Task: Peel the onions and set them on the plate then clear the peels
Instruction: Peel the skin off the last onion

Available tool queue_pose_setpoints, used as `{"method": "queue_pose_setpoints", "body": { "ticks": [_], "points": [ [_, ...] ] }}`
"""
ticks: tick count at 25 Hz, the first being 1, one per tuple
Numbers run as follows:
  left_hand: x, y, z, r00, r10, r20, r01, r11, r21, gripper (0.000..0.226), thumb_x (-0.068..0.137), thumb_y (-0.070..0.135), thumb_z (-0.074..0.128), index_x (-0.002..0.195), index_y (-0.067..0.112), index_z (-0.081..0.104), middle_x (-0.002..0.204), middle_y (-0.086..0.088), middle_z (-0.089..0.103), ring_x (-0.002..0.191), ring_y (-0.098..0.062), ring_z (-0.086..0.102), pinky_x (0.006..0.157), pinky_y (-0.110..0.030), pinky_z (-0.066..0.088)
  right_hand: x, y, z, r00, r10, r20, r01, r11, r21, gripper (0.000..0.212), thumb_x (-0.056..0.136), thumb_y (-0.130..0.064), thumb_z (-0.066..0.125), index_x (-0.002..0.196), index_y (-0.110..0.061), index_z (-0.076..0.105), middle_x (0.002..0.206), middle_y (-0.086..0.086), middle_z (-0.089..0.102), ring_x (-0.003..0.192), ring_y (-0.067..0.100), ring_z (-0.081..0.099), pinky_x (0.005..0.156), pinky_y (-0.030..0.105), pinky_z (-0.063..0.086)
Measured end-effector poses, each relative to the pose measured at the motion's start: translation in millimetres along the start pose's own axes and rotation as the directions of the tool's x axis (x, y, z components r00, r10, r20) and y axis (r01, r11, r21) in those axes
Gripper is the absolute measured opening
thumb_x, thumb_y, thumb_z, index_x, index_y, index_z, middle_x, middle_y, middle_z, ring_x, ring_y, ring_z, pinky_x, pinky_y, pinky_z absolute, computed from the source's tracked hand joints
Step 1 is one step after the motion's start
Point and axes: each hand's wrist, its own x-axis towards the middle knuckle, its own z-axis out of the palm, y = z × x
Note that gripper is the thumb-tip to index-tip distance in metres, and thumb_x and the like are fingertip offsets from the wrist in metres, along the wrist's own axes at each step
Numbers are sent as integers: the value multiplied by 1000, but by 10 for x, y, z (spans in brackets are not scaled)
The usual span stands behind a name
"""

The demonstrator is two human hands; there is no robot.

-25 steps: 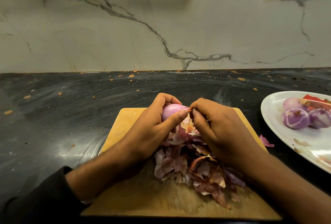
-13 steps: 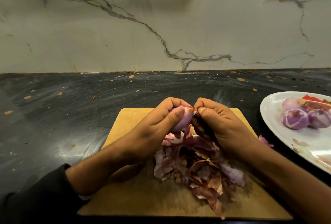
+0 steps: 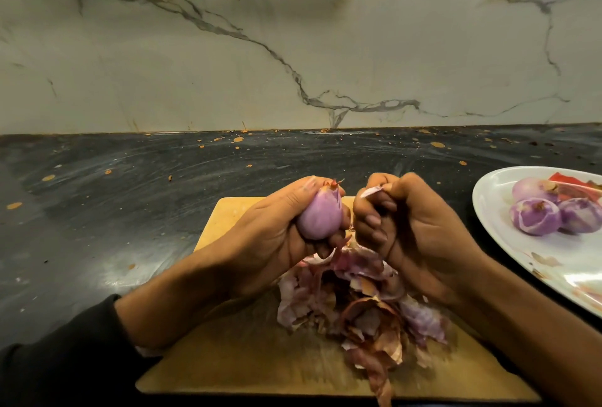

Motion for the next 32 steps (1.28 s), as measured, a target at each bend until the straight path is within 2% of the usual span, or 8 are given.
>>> {"method": "queue_pose_setpoints", "body": {
  "ticks": [2,5,9,12,15,20,24,32],
  "points": [
    [13,-21,-18,999,25,-28,-24,999,38,36,94,34,51,111,4,62,95,-19,65,84,-29,57,79,-43,42,-14,5,-74,996,-78,-52,58,951,-303,21,83,-16,35,62,-16,39,57,5,43,55,19,36,49,27,32],
    [27,-5,-54,991,93,-91,-82,990,117,38,94,32,49,118,5,61,98,-14,66,82,-23,60,64,-29,49,-39,63,-60,973,-230,29,171,628,-760,31,86,-25,42,55,-19,45,51,-2,44,51,12,38,50,27,32],
    [22,37,-90,983,136,-121,-108,971,212,34,88,23,67,120,13,67,102,-5,68,91,-18,59,72,-23,54,-63,118,-40,951,-268,156,265,441,-857,42,88,-29,61,52,-15,44,49,-4,39,49,5,37,49,25,32],
    [17,42,-68,978,158,-140,-116,956,269,38,74,19,71,111,15,69,96,0,71,89,-15,62,79,-25,56,-64,84,-56,936,-302,178,288,374,-881,23,79,-31,62,61,-17,56,58,0,54,55,6,46,53,25,39],
    [3,26,-59,972,200,-122,-144,923,358,42,71,17,75,111,12,62,107,-11,72,98,-24,67,81,-29,58,-79,67,-28,931,-311,191,307,384,-871,17,84,-34,63,73,-21,62,66,-4,60,61,8,52,55,18,39],
    [-50,1,-24,965,260,21,-214,742,636,48,69,20,82,109,17,56,100,9,66,91,-10,67,73,-22,55,-58,57,-2,935,-327,136,288,481,-828,26,97,-45,56,90,-21,63,72,5,63,68,25,60,63,47,50],
    [-45,-17,-15,972,232,33,-191,701,687,47,75,21,79,113,19,52,107,4,61,94,-11,66,77,-28,59,-51,70,-23,925,-337,175,319,438,-841,10,99,-18,60,90,-20,64,73,0,67,68,15,64,62,33,53],
    [-52,-13,-28,982,178,55,-161,661,733,38,90,17,69,119,24,46,113,9,54,98,-2,60,79,-23,54,-32,81,-47,893,-435,114,329,460,-825,14,93,-8,66,96,-19,74,81,-10,74,76,3,72,67,16,55]
  ]
}}
